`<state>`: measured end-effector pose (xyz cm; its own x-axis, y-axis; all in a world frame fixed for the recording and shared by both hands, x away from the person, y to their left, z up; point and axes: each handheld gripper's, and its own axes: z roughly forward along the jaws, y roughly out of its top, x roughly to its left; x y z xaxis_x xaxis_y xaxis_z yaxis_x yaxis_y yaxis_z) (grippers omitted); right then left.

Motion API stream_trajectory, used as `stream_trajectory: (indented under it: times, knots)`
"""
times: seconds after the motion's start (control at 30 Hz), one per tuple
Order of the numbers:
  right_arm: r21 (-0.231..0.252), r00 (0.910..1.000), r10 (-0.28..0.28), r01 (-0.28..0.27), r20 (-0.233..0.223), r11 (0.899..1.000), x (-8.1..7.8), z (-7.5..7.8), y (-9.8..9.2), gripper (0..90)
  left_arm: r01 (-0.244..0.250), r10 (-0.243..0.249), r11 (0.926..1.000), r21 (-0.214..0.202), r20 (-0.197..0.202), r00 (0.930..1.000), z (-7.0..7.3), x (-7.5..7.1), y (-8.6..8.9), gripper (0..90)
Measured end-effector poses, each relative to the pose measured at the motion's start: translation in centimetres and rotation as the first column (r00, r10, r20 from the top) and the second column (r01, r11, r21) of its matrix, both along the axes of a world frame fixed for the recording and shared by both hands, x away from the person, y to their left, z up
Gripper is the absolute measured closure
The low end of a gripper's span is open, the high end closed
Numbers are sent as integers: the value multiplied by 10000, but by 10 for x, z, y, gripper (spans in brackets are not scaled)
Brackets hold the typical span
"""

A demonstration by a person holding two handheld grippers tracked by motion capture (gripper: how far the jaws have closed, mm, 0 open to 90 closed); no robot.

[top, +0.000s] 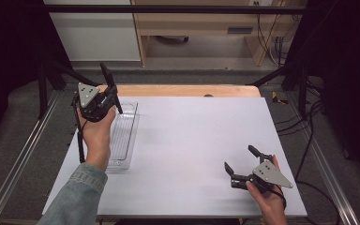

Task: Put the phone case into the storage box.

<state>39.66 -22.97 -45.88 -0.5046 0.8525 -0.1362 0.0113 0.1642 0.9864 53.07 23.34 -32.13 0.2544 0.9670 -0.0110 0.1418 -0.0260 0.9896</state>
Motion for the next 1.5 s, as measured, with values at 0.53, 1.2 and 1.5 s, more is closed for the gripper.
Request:
stream_trajectory:
  times: [0.53,1.2,1.5]
  knots:
    - [164,9999,-90,88,141,9998,-1,4,-4,14,-97,101,9998,178,-192,9998,2,10,3,831]
    - [149,9999,42,-44,139,9999,-1,3,0,17,-193,192,9998,-4,-419,9989,-3,18,3,831]
    - [137,9999,84,-86,135,9999,-1,3,0,18,-134,132,9999,-44,-446,9989,-5,20,1,831]
